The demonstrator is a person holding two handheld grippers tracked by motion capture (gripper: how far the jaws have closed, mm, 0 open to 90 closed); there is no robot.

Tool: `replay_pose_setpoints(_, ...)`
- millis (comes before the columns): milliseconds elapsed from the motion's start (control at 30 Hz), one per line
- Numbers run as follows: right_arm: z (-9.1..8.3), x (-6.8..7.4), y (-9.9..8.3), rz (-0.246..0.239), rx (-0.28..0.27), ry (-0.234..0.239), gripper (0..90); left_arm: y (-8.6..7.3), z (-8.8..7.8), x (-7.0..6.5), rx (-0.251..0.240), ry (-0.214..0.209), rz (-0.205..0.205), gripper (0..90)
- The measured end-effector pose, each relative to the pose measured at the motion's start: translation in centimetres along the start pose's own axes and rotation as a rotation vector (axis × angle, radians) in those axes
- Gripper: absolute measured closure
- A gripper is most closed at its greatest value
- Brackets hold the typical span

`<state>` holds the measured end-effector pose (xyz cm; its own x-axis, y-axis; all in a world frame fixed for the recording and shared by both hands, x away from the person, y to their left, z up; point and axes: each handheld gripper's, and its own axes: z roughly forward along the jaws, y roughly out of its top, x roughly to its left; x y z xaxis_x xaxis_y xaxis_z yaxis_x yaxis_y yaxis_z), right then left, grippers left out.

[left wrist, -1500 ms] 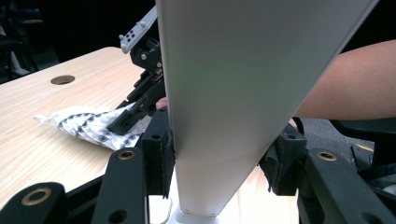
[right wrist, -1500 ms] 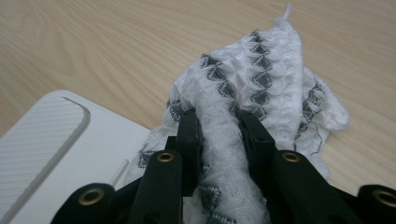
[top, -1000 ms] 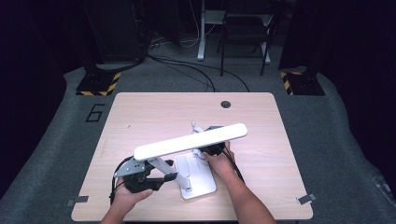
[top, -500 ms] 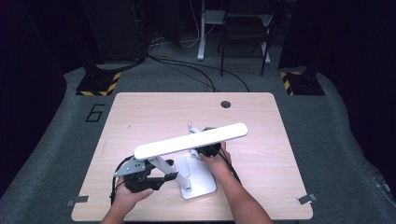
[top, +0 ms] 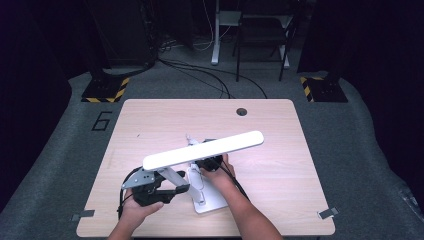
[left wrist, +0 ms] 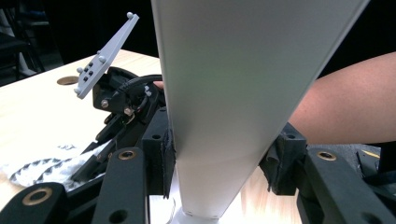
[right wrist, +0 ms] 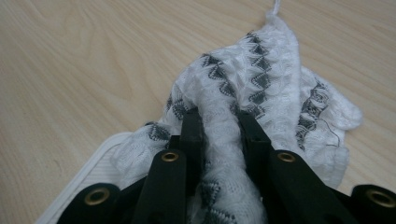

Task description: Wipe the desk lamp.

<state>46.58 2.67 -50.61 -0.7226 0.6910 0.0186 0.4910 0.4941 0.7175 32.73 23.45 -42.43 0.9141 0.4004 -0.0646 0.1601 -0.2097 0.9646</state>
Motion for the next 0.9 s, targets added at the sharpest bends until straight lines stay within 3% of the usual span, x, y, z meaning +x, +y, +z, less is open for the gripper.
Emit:
replay_pose_setpoints(133, 0.3, 0.6, 0.4, -0.02, 0.001, 0.003, 75.6, 0.0, 0.0, 0.0, -0.001, -0.001, 0.0, 52.4)
replay_pose_setpoints(233, 0.4, 1.0, 0.6, -0.008, 0.017, 0.01, 75.6, 0.0, 0.1, 0.0, -0.005, -0.003, -0.003, 52.4)
replay_pose_setpoints(567, 0.8, 1.9, 0.9, -0.03, -0.01, 0.043, 75.6, 0.0, 0.1, -0.2, -0.002, 0.001, 0.005, 52.4)
replay_pose_setpoints(600, 0.7, 2.2, 1.0, -0.033, -0.009, 0.069, 75.5, 0.0, 0.1, -0.2, 0.0, 0.002, 0.005, 52.4)
replay_pose_setpoints(733, 0.6, 2.5, 1.0, -0.055, -0.036, 0.085, 75.2, 0.0, 0.1, -0.3, 0.004, 0.007, 0.006, 52.4)
replay_pose_setpoints(800, 0.1, 2.4, 1.2, -0.036, -0.027, 0.142, 75.1, 0.0, 0.0, -0.3, 0.004, 0.011, 0.003, 52.4)
replay_pose_setpoints(867, -0.2, 2.4, 1.3, -0.032, -0.04, 0.148, 75.0, 0.0, 0.0, -0.3, 0.003, 0.01, 0.001, 52.4)
replay_pose_setpoints(900, -0.6, 2.4, 1.3, -0.052, -0.028, 0.145, 75.0, -0.1, 0.0, -0.3, 0.002, 0.01, 0.001, 52.4)
